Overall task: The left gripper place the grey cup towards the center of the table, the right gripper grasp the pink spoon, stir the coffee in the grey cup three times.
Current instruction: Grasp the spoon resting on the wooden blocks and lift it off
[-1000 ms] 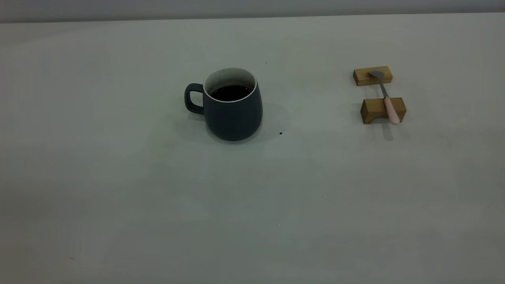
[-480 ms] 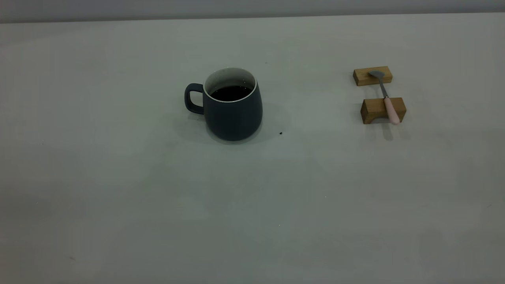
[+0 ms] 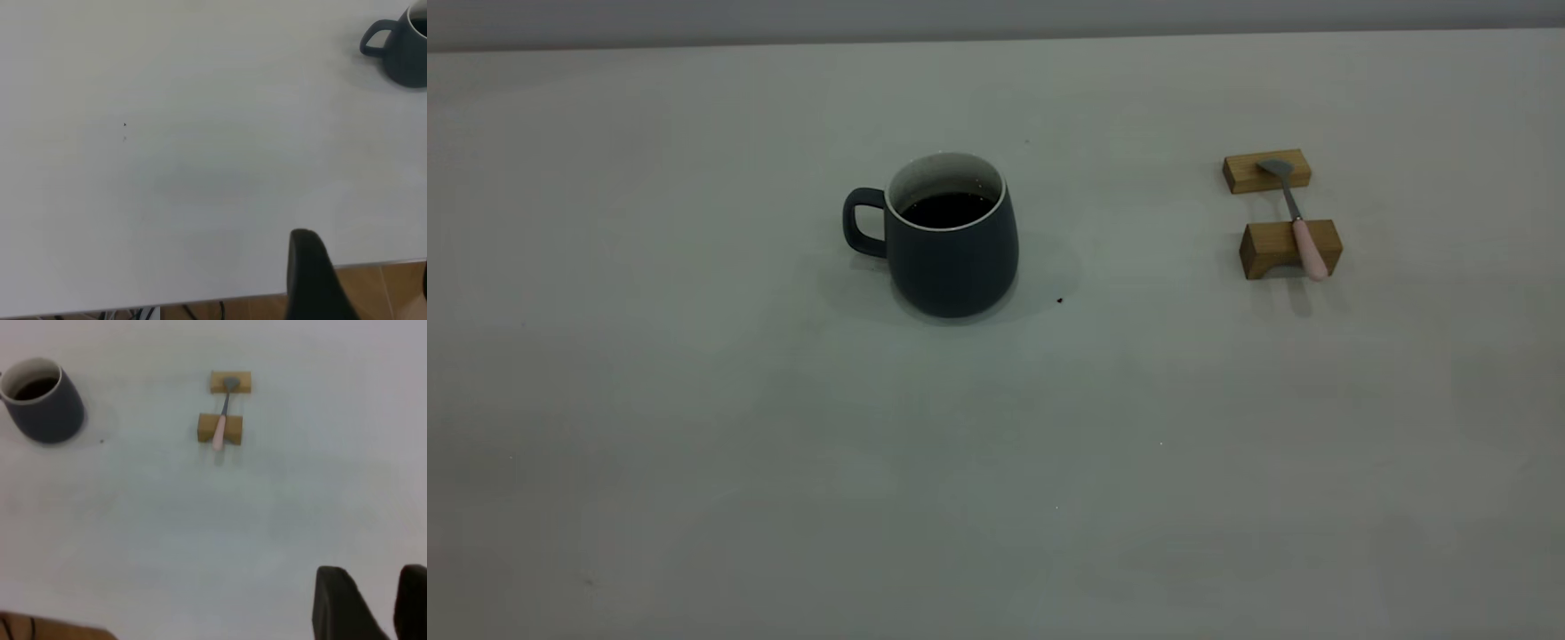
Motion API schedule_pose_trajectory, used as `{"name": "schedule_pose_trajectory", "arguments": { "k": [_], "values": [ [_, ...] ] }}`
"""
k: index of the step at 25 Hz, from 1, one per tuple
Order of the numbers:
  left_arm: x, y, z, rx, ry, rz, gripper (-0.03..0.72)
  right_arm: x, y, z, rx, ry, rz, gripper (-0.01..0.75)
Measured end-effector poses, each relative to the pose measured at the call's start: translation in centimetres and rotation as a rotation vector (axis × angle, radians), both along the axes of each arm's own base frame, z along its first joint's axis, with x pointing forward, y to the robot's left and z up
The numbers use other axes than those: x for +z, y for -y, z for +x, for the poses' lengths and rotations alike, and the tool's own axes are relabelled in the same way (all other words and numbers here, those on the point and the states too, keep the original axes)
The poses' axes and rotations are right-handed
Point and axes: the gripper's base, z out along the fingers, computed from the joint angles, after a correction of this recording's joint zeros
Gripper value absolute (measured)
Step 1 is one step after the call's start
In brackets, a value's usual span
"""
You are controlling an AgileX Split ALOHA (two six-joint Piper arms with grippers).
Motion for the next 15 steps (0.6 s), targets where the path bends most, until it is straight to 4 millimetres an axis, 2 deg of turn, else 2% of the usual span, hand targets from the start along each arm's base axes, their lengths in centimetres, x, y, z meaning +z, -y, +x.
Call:
{"name": "schedule_pose_trajectory", "arguments": {
  "k": [3, 7, 11, 15],
  "values": [
    [0.0, 0.0, 0.0, 0.001, 0.0, -0.001, 0.469, 0.9, -0.1, 3.3, -0.038, -0.066, 0.041, 0.33],
    [0.0, 0.0, 0.0, 0.001, 0.0, -0.001, 0.469, 1.0, -0.3, 9.6, -0.063, -0.187, 0.054, 0.474],
    [0.0, 0.0, 0.0, 0.001, 0.0, -0.001, 0.469, -0.1, -0.7, 16.6, -0.063, -0.314, 0.052, 0.576],
    [0.0, 0.0, 0.0, 0.001, 0.0, -0.001, 0.469, -3.0, -2.1, 23.3, 0.008, -0.456, 0.012, 0.593]
  ]
}}
